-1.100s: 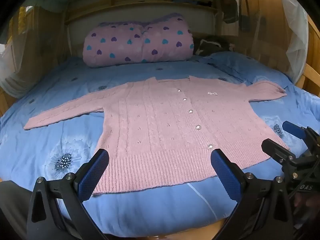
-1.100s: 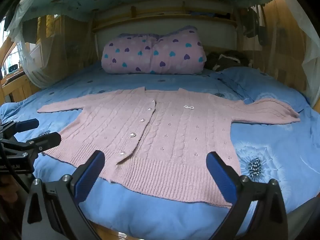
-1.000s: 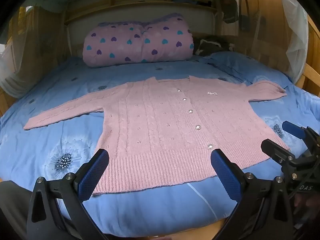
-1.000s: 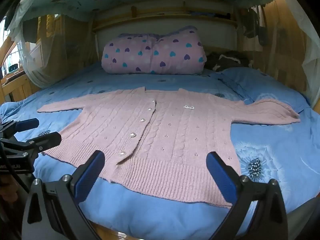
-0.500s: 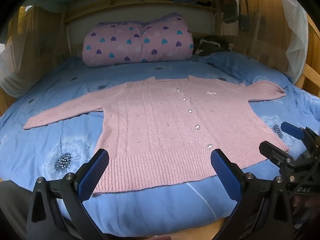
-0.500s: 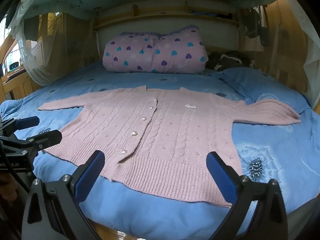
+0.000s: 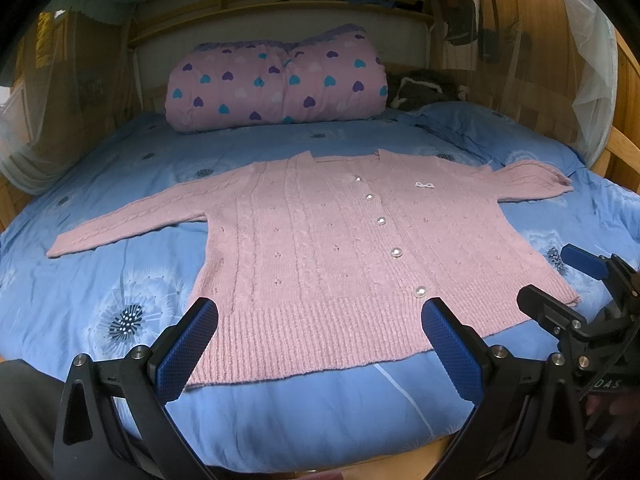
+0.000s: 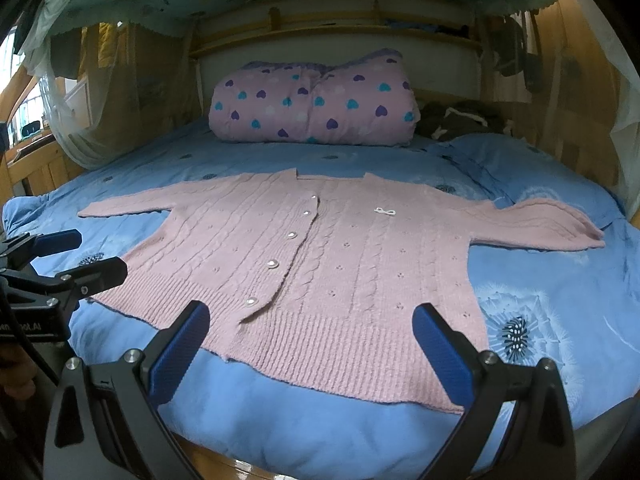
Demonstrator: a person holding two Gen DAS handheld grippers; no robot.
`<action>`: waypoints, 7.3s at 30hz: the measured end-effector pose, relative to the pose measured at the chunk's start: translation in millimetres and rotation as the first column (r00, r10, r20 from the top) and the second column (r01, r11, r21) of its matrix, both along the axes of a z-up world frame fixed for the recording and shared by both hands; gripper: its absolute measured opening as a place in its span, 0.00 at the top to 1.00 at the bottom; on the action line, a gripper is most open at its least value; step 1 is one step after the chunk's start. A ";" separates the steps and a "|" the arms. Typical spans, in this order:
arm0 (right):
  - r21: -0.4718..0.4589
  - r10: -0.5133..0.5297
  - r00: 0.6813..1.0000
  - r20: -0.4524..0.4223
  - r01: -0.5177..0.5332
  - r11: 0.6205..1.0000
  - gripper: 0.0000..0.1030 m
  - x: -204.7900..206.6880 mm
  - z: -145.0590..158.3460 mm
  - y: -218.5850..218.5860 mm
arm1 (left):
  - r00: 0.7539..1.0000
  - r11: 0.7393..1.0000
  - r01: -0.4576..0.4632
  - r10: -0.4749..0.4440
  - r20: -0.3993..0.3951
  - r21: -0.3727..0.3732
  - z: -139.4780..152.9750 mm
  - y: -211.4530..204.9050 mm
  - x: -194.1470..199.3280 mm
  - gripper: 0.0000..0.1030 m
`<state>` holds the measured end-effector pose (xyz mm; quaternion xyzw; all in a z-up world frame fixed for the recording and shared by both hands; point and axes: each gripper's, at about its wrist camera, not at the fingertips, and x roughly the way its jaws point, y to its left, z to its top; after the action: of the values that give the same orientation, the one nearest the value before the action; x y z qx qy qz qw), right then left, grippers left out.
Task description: Fold small clothes
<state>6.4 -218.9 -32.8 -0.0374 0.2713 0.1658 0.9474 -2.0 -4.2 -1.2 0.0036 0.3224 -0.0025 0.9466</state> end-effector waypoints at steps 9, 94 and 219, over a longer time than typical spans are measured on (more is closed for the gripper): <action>-0.001 0.002 1.000 0.001 -0.002 1.000 0.00 -0.4 -0.6 1.0 | 1.000 1.000 -0.001 0.001 -0.006 0.004 -3.8 2.0 2.5 0.04; 0.306 0.021 0.961 -0.275 0.067 0.949 0.00 205.6 34.4 0.0 | 0.845 0.743 -0.534 0.476 -0.243 -0.404 -25.8 369.5 143.2 0.04; 0.159 -0.391 0.905 -0.164 0.416 0.895 0.00 291.7 46.0 -242.1 | 0.987 0.933 0.016 0.044 0.158 -0.360 78.3 74.4 310.3 0.96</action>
<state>298.1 -461.0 13.2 0.1211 0.3163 -0.0075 0.9409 308.3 70.2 77.0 -0.1719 0.2380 -0.0544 0.9544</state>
